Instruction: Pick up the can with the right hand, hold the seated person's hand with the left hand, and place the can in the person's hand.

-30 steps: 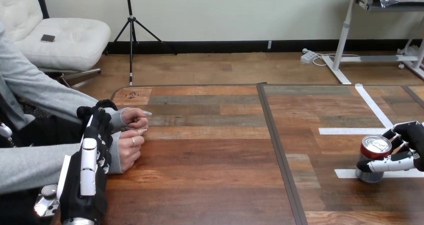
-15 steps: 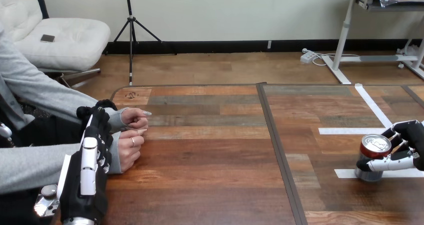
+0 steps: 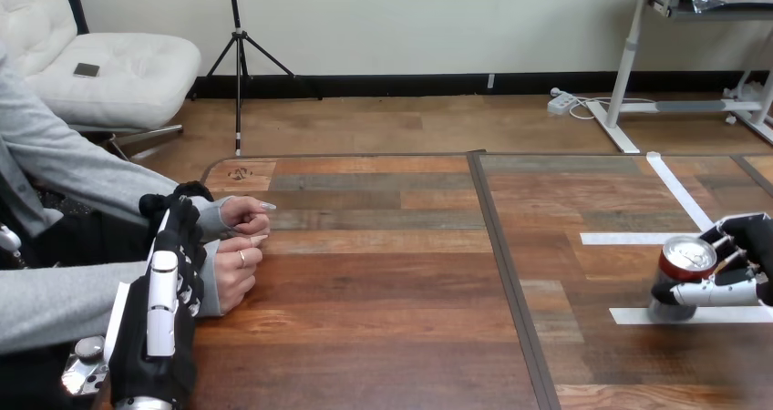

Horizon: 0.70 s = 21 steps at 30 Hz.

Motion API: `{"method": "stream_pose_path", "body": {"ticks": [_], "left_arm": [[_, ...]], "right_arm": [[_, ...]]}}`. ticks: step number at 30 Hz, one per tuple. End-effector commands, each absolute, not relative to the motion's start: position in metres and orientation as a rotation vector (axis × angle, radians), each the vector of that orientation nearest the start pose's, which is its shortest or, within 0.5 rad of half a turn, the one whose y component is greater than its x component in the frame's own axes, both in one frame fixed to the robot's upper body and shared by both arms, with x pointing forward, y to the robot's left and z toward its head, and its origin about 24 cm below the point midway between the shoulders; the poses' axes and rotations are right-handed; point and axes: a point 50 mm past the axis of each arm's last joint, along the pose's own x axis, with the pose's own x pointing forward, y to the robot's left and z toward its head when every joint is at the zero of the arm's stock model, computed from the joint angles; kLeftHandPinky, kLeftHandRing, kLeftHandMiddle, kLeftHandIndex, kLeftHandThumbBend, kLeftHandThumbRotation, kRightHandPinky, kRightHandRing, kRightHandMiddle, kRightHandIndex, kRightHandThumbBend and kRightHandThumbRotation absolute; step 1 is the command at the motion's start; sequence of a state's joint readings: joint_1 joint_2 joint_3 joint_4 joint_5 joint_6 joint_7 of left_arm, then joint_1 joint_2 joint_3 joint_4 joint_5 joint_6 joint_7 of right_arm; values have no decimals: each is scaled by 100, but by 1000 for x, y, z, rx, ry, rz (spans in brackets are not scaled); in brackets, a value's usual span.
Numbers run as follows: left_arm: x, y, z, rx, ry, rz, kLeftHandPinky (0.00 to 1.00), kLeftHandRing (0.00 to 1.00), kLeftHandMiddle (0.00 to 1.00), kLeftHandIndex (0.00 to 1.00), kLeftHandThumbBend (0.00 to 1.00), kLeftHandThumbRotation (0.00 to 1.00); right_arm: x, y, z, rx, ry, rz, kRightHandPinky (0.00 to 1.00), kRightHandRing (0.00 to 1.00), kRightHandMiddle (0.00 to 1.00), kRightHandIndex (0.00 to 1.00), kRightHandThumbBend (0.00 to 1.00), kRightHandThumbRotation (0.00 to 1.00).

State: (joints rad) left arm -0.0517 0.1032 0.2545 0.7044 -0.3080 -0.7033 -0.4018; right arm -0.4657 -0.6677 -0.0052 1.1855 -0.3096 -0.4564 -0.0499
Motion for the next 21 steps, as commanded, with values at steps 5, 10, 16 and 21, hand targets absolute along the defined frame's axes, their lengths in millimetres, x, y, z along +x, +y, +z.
{"method": "stream_pose_path", "body": {"ticks": [5, 10, 16, 21], "left_arm": [[231, 229, -5, 7, -218, 9, 100, 98, 96, 95, 51, 98], [230, 231, 0, 141, -237, 10, 94, 92, 91, 91, 53, 93], [230, 233, 10, 266, -306, -14, 76, 83, 84, 83, 47, 77], [232, 236, 22, 361, -357, -31, 63, 75, 78, 76, 43, 60]], "right_arm": [[311, -336, 71, -767, 76, -144, 33, 37, 42, 43, 84, 0], [312, -336, 73, -743, 65, -115, 32, 36, 41, 43, 82, 0], [313, -335, 76, -696, 53, -95, 29, 34, 40, 42, 83, 0], [313, -332, 80, -679, 24, -74, 28, 33, 39, 42, 83, 0]]}}
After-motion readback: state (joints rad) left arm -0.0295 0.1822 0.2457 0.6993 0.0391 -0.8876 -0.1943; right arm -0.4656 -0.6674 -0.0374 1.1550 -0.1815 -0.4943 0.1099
